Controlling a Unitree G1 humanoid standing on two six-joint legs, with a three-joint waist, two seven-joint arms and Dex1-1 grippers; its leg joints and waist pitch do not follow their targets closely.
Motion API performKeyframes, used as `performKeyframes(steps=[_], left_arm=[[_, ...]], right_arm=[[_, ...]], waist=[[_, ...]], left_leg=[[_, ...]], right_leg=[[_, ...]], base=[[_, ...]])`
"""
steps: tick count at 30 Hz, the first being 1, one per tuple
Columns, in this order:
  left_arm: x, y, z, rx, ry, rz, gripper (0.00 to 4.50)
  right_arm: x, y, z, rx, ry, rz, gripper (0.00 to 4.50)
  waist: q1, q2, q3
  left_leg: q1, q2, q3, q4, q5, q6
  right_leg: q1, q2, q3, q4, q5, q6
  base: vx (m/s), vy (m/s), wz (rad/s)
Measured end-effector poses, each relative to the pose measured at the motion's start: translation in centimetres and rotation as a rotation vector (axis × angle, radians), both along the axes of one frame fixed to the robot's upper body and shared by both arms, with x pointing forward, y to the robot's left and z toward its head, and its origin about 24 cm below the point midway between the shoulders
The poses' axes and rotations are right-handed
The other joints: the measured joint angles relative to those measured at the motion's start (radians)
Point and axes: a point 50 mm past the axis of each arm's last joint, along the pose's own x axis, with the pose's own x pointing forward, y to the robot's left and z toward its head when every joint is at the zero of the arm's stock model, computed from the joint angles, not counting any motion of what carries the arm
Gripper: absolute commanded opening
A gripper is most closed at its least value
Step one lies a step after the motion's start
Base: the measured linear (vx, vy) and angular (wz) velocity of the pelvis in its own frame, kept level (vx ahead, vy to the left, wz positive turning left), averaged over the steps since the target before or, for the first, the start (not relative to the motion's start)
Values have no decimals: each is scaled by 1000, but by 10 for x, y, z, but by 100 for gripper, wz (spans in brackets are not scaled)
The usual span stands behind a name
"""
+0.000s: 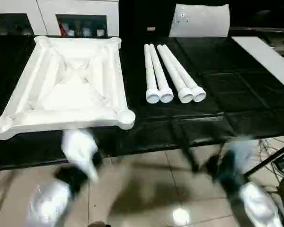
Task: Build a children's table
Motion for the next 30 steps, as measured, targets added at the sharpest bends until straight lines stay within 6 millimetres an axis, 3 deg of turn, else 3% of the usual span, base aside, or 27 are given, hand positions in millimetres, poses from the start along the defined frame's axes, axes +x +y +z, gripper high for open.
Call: performKeyframes(steps=[3, 8, 10, 11, 12, 13, 14, 15, 16, 18, 20, 23, 25, 28, 30], left_arm=[[14, 17, 3, 54, 40, 188, 442], [24, 29, -13, 60, 184, 282, 442], [27, 25, -16, 83, 202, 268, 442], [30, 22, -14, 93, 196, 262, 442], [32, 18, -12, 90, 185, 250, 442], [35, 15, -9, 81, 177, 242, 442], [38, 12, -5, 74, 167, 230, 442], [39, 11, -3, 73, 158, 219, 442], [39, 11, -2, 77, 157, 216, 442], [39, 11, -4, 84, 176, 223, 442], [37, 8, -9, 90, 199, 224, 442], [35, 2, -20, 115, 227, 210, 442], [36, -2, -22, 112, 237, 202, 442], [40, 0, -17, 105, 224, 217, 442], [42, 2, -14, 102, 214, 222, 442]], right_arm=[[8, 0, -1, 61, 66, -52, 450], [25, 3, -1, 90, 76, -133, 450], [29, 2, -2, 58, 84, -157, 450], [34, 1, -2, 27, 95, -164, 450], [37, 1, -1, 11, 94, -167, 450], [40, 0, 0, 1, 98, -172, 450], [44, -1, -1, -3, 108, -178, 450], [46, 0, -2, 0, 117, -184, 450], [47, 4, -3, 11, 125, -180, 450], [47, 5, -9, 15, 168, -170, 450], [44, 4, -16, 27, 219, -160, 450], [41, 5, -21, 31, 244, -140, 450], [42, 6, -20, 38, 241, -137, 450], [44, 10, -20, 47, 238, -122, 450], [44, 15, -22, 49, 248, -107, 450]], waist=[[0, 7, -1], [1, 13, -1], [-5, 23, -3], [-3, 26, -3], [1, 30, -3], [7, 30, -3], [20, 25, -3], [33, 26, -3], [31, 28, -2], [11, 25, -2], [-4, 19, -3], [-16, 3, 3], [-24, -6, 2], [-33, -3, 4], [-41, 5, 10]], left_leg=[[-1, 0, -2, 3, 0, 0], [-4, -1, -5, 5, 1, 0], [-34, -15, -46, 11, 12, 17], [-53, -25, -66, 17, 20, 35], [-65, -34, -81, 22, 21, 53], [-74, -40, -87, 35, 18, 103], [-69, -39, -81, 40, 15, 109], [-63, -39, -75, 40, 14, 91], [-58, -40, -71, 40, 14, 71], [-49, -54, -66, 48, 10, 71], [-46, -60, -59, 47, 8, 64], [-44, -60, -53, 46, 12, 58], [-44, -58, -54, 42, 14, 54], [-42, -56, -59, 39, 10, 47], [-35, -55, -70, 38, -7, 21]], right_leg=[[0, 1, 0, 1, 2, 4], [1, 0, -3, 4, 3, 4], [6, -9, -37, -4, 4, 4], [7, -20, -60, -5, 4, 5], [9, -26, -73, -9, 5, 8], [14, -39, -87, -15, 7, 12], [16, -39, -85, -15, 8, 13], [20, -40, -81, -14, 8, 10], [19, -39, -76, -9, 6, 1], [15, -33, -50, 10, -5, -29], [15, -36, -25, 6, 6, -18], [12, -41, -20, -1, 15, 34], [6, -41, -20, 0, 14, 36], [2, -41, -27, -5, 14, 36], [12, -40, -38, -22, 10, 37]], base=[[0, 0, 0], [0, 0, 0], [-29, 6, 39], [-32, 10, 54], [-25, 46, 61], [-15, 36, 31], [-42, 85, 40], [-33, 95, 8], [-53, 161, 7], [-40, 119, 1], [-72, 96, -1], [-94, 32, -13], [-98, -13, -10], [-82, -6, -16], [-35, 2, -9]])
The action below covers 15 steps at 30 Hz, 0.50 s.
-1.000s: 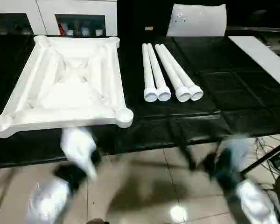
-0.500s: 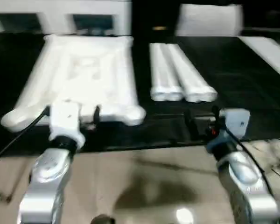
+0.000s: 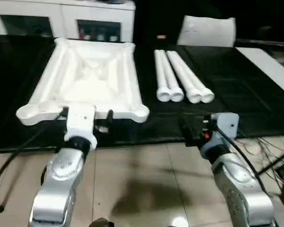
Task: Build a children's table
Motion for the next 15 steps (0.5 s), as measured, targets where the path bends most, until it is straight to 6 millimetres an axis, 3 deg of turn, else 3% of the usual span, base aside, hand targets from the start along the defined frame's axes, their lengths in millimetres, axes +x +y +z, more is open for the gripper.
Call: performKeyframes(steps=[1, 2, 3, 4, 5, 6, 7, 8, 9, 10, 11, 12, 13, 14, 15], left_arm=[[0, 1, 0, -1, 0, 3, 442], [0, 2, 1, -5, -1, 5, 442], [2, 1, 2, -4, -8, -1, 442], [2, 1, 4, -3, -19, -3, 442], [1, 1, 3, -9, -16, 0, 442], [-3, 2, -3, -15, 9, 7, 442], [-4, 2, -7, -16, 24, 11, 442], [-4, 1, -6, -25, 20, 11, 442], [-3, -1, -4, -24, 10, 5, 442], [-3, 0, -5, -19, 14, 10, 442], [-4, 2, -8, -12, 24, 24, 442], [-5, 6, -9, -10, 30, 45, 442], [-5, 9, -9, -10, 29, 62, 442], [-5, 8, -9, -20, 26, 66, 442], [-5, 6, -9, -29, 27, 62, 442]], right_arm=[[0, 1, 0, 1, 1, 4, 450], [0, 2, -1, 4, 3, 7, 450], [-1, 1, -2, 1, 7, 2, 450], [-1, 0, -1, -2, 5, 0, 450], [1, 0, 2, -8, -12, 4, 450], [1, 0, 2, -15, -9, 9, 450], [1, 0, 2, -19, -11, 8, 450], [0, -2, 0, -23, -4, 5, 450], [1, -3, 0, -25, -1, 4, 450], [0, -2, -4, -24, 14, 8, 450], [1, 1, -5, -21, 20, 21, 450], [1, 4, -3, -16, 12, 32, 450], [3, 5, -1, -17, 2, 38, 450], [4, 4, 2, -22, -9, 38, 450], [4, 3, 3, -27, -13, 39, 450]], waist=[[-6, 10, 5], [-4, 17, 11], [7, 9, 12], [31, -12, 4], [44, -25, 8], [67, -14, 9], [70, 0, 11], [71, 4, 9], [69, 14, 6], [55, -3, 14], [44, -7, 13], [35, -15, 8], [18, -25, 2], [-1, -39, -7], [-13, -51, -13]], left_leg=[[2, 3, -6, -6, -4, -6], [4, 8, 6, -23, -4, -6], [12, 13, 31, -34, -4, -6], [14, 13, 69, -40, -4, -6], [19, 15, 63, 23, -28, -11], [19, 13, 15, 89, -44, -1], [31, 3, -34, 140, -46, 1], [63, 7, -44, 111, -59, -1], [86, 13, -34, 73, -94, -21], [90, 16, -21, 49, -87, -20], [93, 15, -24, 28, -77, -15], [95, 13, -25, 22, -72, -6], [97, 12, -25, 22, -76, -2], [102, 8, -25, 22, -81, 1], [106, 4, -21, 22, -85, 2]], right_leg=[[12, 1, -14, -5, -15, -3], [23, 4, -29, 25, -59, -23], [31, 0, -30, 74, -83, -45], [54, 2, -13, 95, -110, -45], [43, -2, 12, 92, -105, -20], [48, 2, 15, 93, -105, -20], [60, 4, 10, 91, -105, -21], [59, 7, 8, 88, -105, -21], [56, 15, 11, 88, -100, -28], [51, 29, 26, 74, -97, -51], [49, 40, 33, 68, -101, -112], [38, 40, 29, 80, -99, -126], [22, 38, 25, 100, -94, -117], [-4, 35, 24, 116, -79, -90], [-19, 32, 30, 97, -66, -77]], base=[[-95, 8, -2], [-95, 8, -2], [-75, -47, 17], [144, -146, 25], [144, -146, 25], [257, -100, 1], [117, 1, 7], [117, 1, 7], [-44, -14, 46], [-10, -23, 37], [-10, -23, 37], [94, 8, 4], [113, -5, -3], [113, -5, -3], [94, -34, 9]])
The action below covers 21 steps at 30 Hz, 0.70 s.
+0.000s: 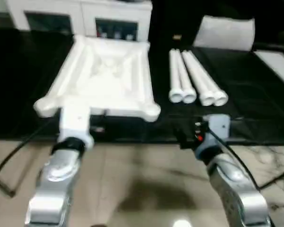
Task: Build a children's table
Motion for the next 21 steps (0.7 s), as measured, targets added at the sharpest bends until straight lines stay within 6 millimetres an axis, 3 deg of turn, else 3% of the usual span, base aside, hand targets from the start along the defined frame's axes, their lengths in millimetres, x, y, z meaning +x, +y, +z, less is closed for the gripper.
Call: performKeyframes(steps=[1, 2, 3, 4, 5, 6, 7, 8, 9, 10, 11, 12, 13, 14, 15, 16, 17, 18, 19, 20, 21], left_arm=[[0, -2, 0, -5, 0, -6, 442], [0, -7, -1, -16, 3, -18, 442], [-2, -13, -3, -24, 9, -40, 442], [-2, -16, -3, -23, 11, -55, 442], [-2, -16, -2, -21, 4, -53, 442], [-3, -15, 1, -19, -6, -49, 442], [-4, -13, 3, -18, -16, -42, 442], [-4, -10, 6, -12, -28, -30, 442], [-4, -9, 7, -5, -34, -28, 442], [-5, -6, 6, 0, -28, -19, 442], [-6, 1, 4, 21, -18, 2, 442], [-7, 3, 4, 27, -15, 10, 442], [-7, 3, 4, 29, -19, 11, 442], [-8, 3, 4, 34, -19, 13, 442], [-8, 2, 4, 34, -19, 10, 442], [-8, 1, 3, 32, -18, 0, 442], [-8, -6, 1, 18, -9, -27, 442], [-7, -12, 1, 8, -8, -64, 442], [-6, -17, 2, -1, -15, -95, 442], [-4, -20, 6, -3, -32, -122, 442], [-3, -22, 8, -4, -43, -142, 442]], right_arm=[[0, -1, 1, -3, -3, -1, 450], [0, -6, 1, -22, -4, -5, 450], [0, -9, 1, -35, -1, -3, 450], [0, -12, 0, -44, 1, -5, 450], [0, -13, 1, -46, 0, -6, 450], [0, -12, 1, -44, -2, 1, 450], [0, -11, 2, -45, -4, 11, 450], [-1, -8, 2, -40, -8, 28, 450], [-1, -4, 3, -40, -13, 47, 450], [1, 2, 5, -36, -22, 74, 450], [1, 8, 9, -25, -41, 96, 450], [0, 8, 10, -23, -44, 101, 450], [0, 8, 10, -25, -46, 100, 450], [0, 8, 10, -25, -48, 101, 450], [0, 8, 10, -24, -46, 99, 450], [-1, 6, 8, -27, -39, 92, 450], [-4, 0, 4, -36, -21, 68, 450], [-4, -4, 2, -43, -10, 49, 450], [-4, -7, 2, -49, -10, 36, 450], [-4, -9, 3, -59, -15, 28, 450], [-4, -10, 4, -75, -22, 27, 450]], waist=[[-6, -17, -6], [1, -26, -9], [15, -14, -6], [23, -10, -5], [38, -4, -6], [49, 10, -9], [55, 20, -11], [45, 22, -13], [40, 21, -12], [29, 18, -11], [19, 13, -12], [16, 11, -14], [18, 7, -16], [28, -11, -16], [29, -28, -16], [31, -51, -14], [50, -38, -8], [56, -29, -5], [60, -20, -2], [63, -6, 0], [63, 15, -1]], left_leg=[[2, -12, 6, 0, -4, -2], [-2, -15, 8, 13, -20, 19], [-4, -10, 2, 24, -31, 59], [-19, -8, -5, 46, -29, 64], [-39, -6, -9, 56, -26, 59], [-49, 10, -11, 29, -16, 47], [-59, 20, -20, 23, 19, 16], [-68, 14, -45, 23, 16, 4], [-64, 4, -68, 15, 16, 5], [-62, -15, -92, 11, 15, 9], [-59, -38, -116, 11, 11, 15], [-53, -50, -130, 11, 8, 20], [-48, -57, -125, 10, 6, 22], [-36, -74, -107, 4, 2, 20], [-27, -93, -94, 0, 0, 18], [-16, -102, -81, 2, -7, 13], [-11, -86, -59, 27, -24, 62], [-16, -74, -48, 52, -29, 80], [-23, -67, -46, 73, -25, 70], [-28, -49, -47, 68, -15, 49], [-31, -22, -47, 36, -7, 33]], right_leg=[[-8, -10, 11, -27, 43, 21], [8, -5, 27, -28, 47, 46], [17, 4, 28, -43, 46, 45], [24, 9, 27, -53, 47, 43], [34, 14, 26, -62, 49, 37], [45, 26, 19, -71, 47, 35], [58, 32, -3, -77, 44, 34], [72, 27, -34, -94, 39, 36], [75, 24, -57, -104, 36, 30], [71, 19, -62, -79, 20, -4], [51, 25, -54, 3, -6, -17], [32, 32, -43, 47, -18, -5], [2, 41, -28, 69, -22, 9], [-37, 36, -10, 59, -10, 25], [-48, 26, 14, 4, 6, 27], [-41, 22, 37, -3, 64, 23], [-21, 31, 40, -17, 57, 19], [-8, 37, 40, -32, 58, 16], [6, 41, 39, -41, 59, 14], [24, 44, 32, -49, 60, 10], [33, 57, 26, -54, 58, 10]], base=[[125, -70, 10], [125, -70, 10], [143, -58, -6], [115, -15, -11], [115, -15, -11], [128, 5, -4], [148, 39, 25], [148, 39, 25], [205, 31, 55], [206, 17, 64], [206, 17, 64], [146, 8, 70], [116, -11, 40], [116, -11, 40], [97, -36, 11], [73, -64, 9], [73, -64, 9], [75, -37, 2], [92, 13, 0], [92, 13, 0], [87, 69, 3]])
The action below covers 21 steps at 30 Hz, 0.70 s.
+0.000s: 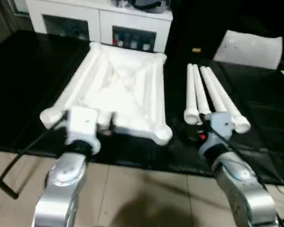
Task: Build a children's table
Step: Move to table
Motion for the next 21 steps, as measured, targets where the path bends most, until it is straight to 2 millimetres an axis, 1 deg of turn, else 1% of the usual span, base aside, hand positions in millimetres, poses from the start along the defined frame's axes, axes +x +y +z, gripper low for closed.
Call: performKeyframes(steps=[1, 2, 3, 4, 5, 6, 7, 8, 9, 10, 11, 12, 13, 14, 15, 16, 17, 18, 19, 20, 21], left_arm=[[0, 0, 1, 7, -6, -12, 442], [0, 2, 0, 16, 1, -19, 442], [0, 5, -1, 24, 7, -16, 442], [0, 8, -3, 26, 14, -6, 442], [0, 8, -5, 25, 24, -7, 442], [0, 7, -7, 22, 31, -13, 442], [0, 6, -8, 20, 39, -14, 442], [0, 6, -10, 21, 45, -16, 442], [1, 3, -10, 19, 45, -25, 442], [3, 0, -10, 15, 46, -37, 442], [4, -11, -9, 6, 38, -83, 442], [5, -13, -7, 8, 31, -101, 442], [6, -13, -6, 10, 27, -103, 442], [8, -11, -3, 12, 14, -97, 442], [10, -9, -1, 14, 3, -93, 442], [10, -7, 0, 21, -3, -91, 442], [9, -3, -1, 34, 2, -85, 442], [9, -2, -2, 40, 6, -86, 442], [10, 1, -2, 49, 8, -78, 442], [10, 4, -3, 54, 13, -71, 442], [10, 4, -3, 55, 12, -73, 442]], right_arm=[[0, 0, 0, -11, -4, -1, 450], [-2, 3, -1, -13, 3, 6, 450], [-2, 7, -1, -10, 5, 13, 450], [-3, 9, 1, -7, 4, 12, 450], [-5, 8, 2, -5, 5, 3, 450], [-6, 7, 2, -3, 12, -5, 450], [-7, 6, 2, -4, 13, -7, 450], [-8, 5, 3, -8, 11, -16, 450], [-10, 2, 1, -20, 15, -34, 450], [-12, -3, -1, -39, 25, -50, 450], [-12, -10, -5, -59, 39, -73, 450], [-12, -12, -4, -66, 37, -78, 450], [-12, -12, -2, -64, 30, -74, 450], [-10, -9, 2, -59, 12, -71, 450], [-8, -8, 4, -61, -1, -68, 450], [-8, -7, 5, -61, -6, -63, 450], [-9, -2, 3, -55, 0, -41, 450], [-9, 1, 4, -45, -1, -30, 450], [-9, 3, 4, -41, -2, -24, 450], [-9, 4, 4, -34, 2, -24, 450], [-8, 4, 5, -29, -1, -15, 450]], waist=[[-4, 18, 1], [-22, 28, -1], [-34, 29, -1], [-44, 28, -2], [-60, 26, -3], [-68, 23, -5], [-66, 13, -7], [-66, 2, -10], [-63, -14, -13], [-59, -4, -11], [-56, 10, -12], [-57, 11, -12], [-56, 12, -12], [-53, 25, -8], [-52, 45, -5], [-48, 65, -2], [-55, 76, 1], [-62, 76, 1], [-66, 75, 2], [-73, 69, -1], [-83, 64, -4]], left_leg=[[0, 17, 4, -2, 4, -53], [9, 10, 2, -12, 2, -49], [15, 6, -1, -19, -3, -38], [18, 3, -2, -20, -6, -33], [23, -4, -2, -23, -9, -27], [30, -5, 13, -27, -12, -24], [44, -6, 42, -35, -17, -27], [62, -8, 78, -39, -28, -34], [75, -8, 99, -37, -38, -39], [72, -2, 91, -23, -51, -16], [46, -4, 57, 27, -56, 9], [20, -6, 42, 65, -55, 6], [-2, -4, 31, 71, -47, -7], [-26, 9, 25, 46, -31, -31], [-36, 26, 25, -4, -22, -40], [-33, 46, 23, -5, 34, -53], [-24, 51, 18, -9, 38, -61], [-18, 49, 16, -17, 38, -60], [-14, 46, 16, -24, 38, -59], [-6, 37, 17, -33, 36, -54], [0, 30, 20, -34, 35, -46]], right_leg=[[8, 3, -13, -4, -2, 2], [6, -2, -20, -10, -10, -19], [2, -4, -24, 3, -23, -40], [-11, -8, -27, 35, -29, -46], [-29, -18, -31, 72, -29, -38], [-48, -27, -29, 81, -29, -25], [-69, -41, -27, 77, -26, -20], [-83, -57, -24, 35, -12, -29], [-73, -58, -6, 32, 27, -2], [-63, -43, 3, 25, 25, 1], [-54, -31, 4, 13, 26, -5], [-47, -30, 5, 11, 22, -8], [-37, -28, 3, 10, 17, -10], [-21, -18, -4, 9, 9, -10], [-9, -6, -23, 8, 3, -9], [-1, 4, -31, 8, -5, -2], [10, -1, -41, 4, -14, 3], [8, -2, -43, -3, -22, -11], [8, -3, -43, -2, -31, -29], [8, -12, -45, 4, -29, -48], [7, -22, -45, 16, -32, -44]], base=[[132, 110, 5], [132, 110, 5], [147, 96, 6], [109, 62, 5], [109, 62, 5], [93, 30, -9], [89, -13, -50], [89, -13, -50], [106, -63, -71], [112, -56, -37], [112, -56, -37], [103, -37, -12], [88, -41, -8], [88, -41, -8], [82, 6, 0], [103, 82, -7], [103, 82, -7], [145, 84, -1], [147, 38, 6], [147, 38, 6], [124, 7, 4]])
